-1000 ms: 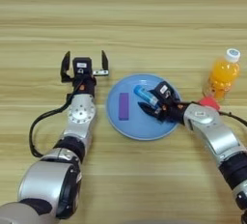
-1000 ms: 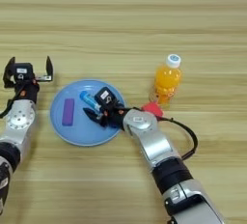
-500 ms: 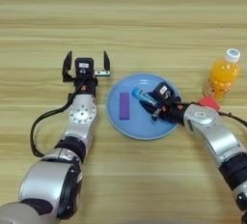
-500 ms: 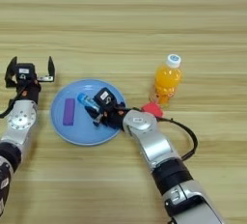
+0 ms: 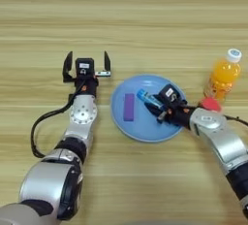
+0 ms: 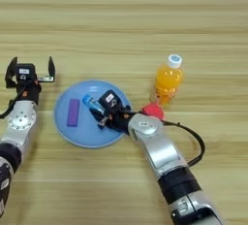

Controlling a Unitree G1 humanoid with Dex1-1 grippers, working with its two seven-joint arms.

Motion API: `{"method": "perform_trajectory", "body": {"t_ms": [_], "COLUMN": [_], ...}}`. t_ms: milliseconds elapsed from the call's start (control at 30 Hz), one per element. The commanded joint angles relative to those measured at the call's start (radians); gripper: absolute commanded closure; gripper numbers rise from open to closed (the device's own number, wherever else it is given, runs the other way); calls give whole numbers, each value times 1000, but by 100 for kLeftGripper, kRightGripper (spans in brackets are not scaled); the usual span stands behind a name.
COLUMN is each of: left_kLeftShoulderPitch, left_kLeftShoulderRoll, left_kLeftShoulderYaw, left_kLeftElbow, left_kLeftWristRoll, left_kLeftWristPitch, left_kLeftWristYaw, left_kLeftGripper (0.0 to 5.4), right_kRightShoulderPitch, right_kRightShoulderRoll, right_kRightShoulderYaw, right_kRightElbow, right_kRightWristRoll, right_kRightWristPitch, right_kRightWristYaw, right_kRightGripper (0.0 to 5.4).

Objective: Move the objects on the table

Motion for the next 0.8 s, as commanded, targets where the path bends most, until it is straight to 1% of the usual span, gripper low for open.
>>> {"method": "perform_trajectory", "body": {"t_ms": [33, 367, 500, 700, 800], "left_kLeftShoulderPitch": [-15, -16, -16, -19, -18], "left_kLeftShoulderRoll": [-1, -2, -3, -3, -3], "left_kLeftShoulderYaw": [2, 1, 1, 0, 0], "left_kLeftElbow": [-1, 0, 0, 2, 1], "left_kLeftWristRoll": [7, 8, 9, 9, 10], "left_kLeftWristPitch": [13, 13, 13, 15, 15], "left_kLeftWristYaw": [7, 9, 10, 11, 12], "left_kLeftGripper": [0, 0, 0, 0, 0], "right_kRightShoulderPitch": [38, 115, 160, 218, 257], "right_kRightShoulderRoll": [-19, -50, -69, -95, -117], "right_kRightShoulderYaw": [-16, -52, -69, -111, -140], "right_kRightElbow": [-121, -323, -402, -467, -496], "right_kRightWristRoll": [16, 54, 72, 98, 109], "right_kRightWristPitch": [53, 127, 150, 166, 165], "right_kRightWristYaw": [-1, -7, -6, -18, -24], "right_kRightGripper": [398, 398, 398, 398, 398]}}
